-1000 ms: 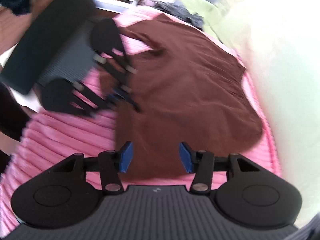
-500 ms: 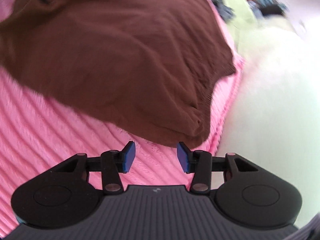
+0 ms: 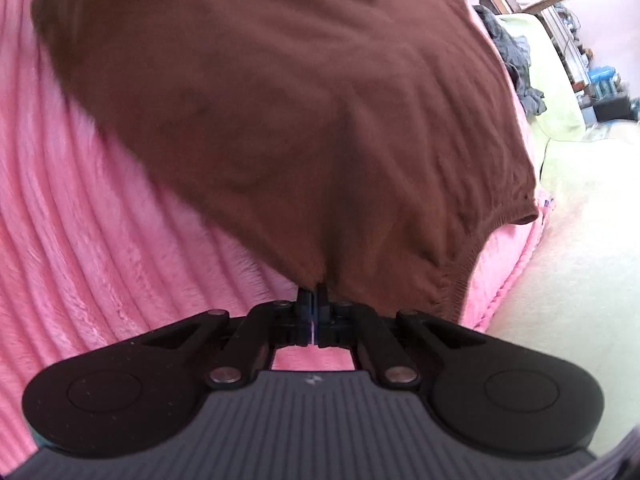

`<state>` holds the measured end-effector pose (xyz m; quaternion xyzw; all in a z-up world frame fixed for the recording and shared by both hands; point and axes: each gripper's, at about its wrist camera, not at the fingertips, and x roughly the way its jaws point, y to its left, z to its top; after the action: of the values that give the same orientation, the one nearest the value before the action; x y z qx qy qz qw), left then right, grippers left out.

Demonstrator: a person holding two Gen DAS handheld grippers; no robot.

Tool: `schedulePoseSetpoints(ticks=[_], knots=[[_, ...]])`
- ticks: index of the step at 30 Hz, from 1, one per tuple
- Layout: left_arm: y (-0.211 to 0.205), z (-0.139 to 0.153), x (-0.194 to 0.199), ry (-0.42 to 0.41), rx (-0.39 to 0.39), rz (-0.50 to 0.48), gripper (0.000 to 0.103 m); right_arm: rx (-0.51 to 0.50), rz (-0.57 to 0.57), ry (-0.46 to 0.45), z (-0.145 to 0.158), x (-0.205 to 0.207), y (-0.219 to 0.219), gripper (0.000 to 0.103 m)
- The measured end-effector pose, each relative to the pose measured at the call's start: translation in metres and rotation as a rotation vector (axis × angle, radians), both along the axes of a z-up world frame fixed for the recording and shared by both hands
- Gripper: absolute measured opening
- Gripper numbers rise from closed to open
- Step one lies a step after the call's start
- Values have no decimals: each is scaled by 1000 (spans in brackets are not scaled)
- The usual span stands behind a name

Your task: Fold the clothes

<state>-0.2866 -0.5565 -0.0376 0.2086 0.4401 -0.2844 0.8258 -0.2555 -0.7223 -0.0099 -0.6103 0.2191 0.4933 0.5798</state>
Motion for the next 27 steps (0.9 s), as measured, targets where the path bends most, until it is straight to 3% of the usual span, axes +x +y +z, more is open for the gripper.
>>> schedulePoseSetpoints(ticks=[7,12,14,16,17,18,20,23,27], knots=[[99,50,84,91,-196,340,3,-25,33,94,76,90,83,0],[184,52,159,44,-190,482,3,-16,2,130,82,177,182,0],[214,39,191,75,-194,530,3,-18,-34,145,68,216,219,0],[242,16,222,166,-195,582,5,-37,-131,166,42,257,253,9],[252,6,231,203,-183,598,5,-48,-159,160,32,267,261,29],[263,-5,240,245,-171,606,5,-55,-180,149,24,276,267,39],[278,-9,245,273,-156,599,5,-52,-221,137,19,283,270,41],[289,-1,238,292,-138,547,5,50,-329,145,44,271,254,60],[270,25,246,224,-122,436,8,209,-467,291,79,242,229,56]])
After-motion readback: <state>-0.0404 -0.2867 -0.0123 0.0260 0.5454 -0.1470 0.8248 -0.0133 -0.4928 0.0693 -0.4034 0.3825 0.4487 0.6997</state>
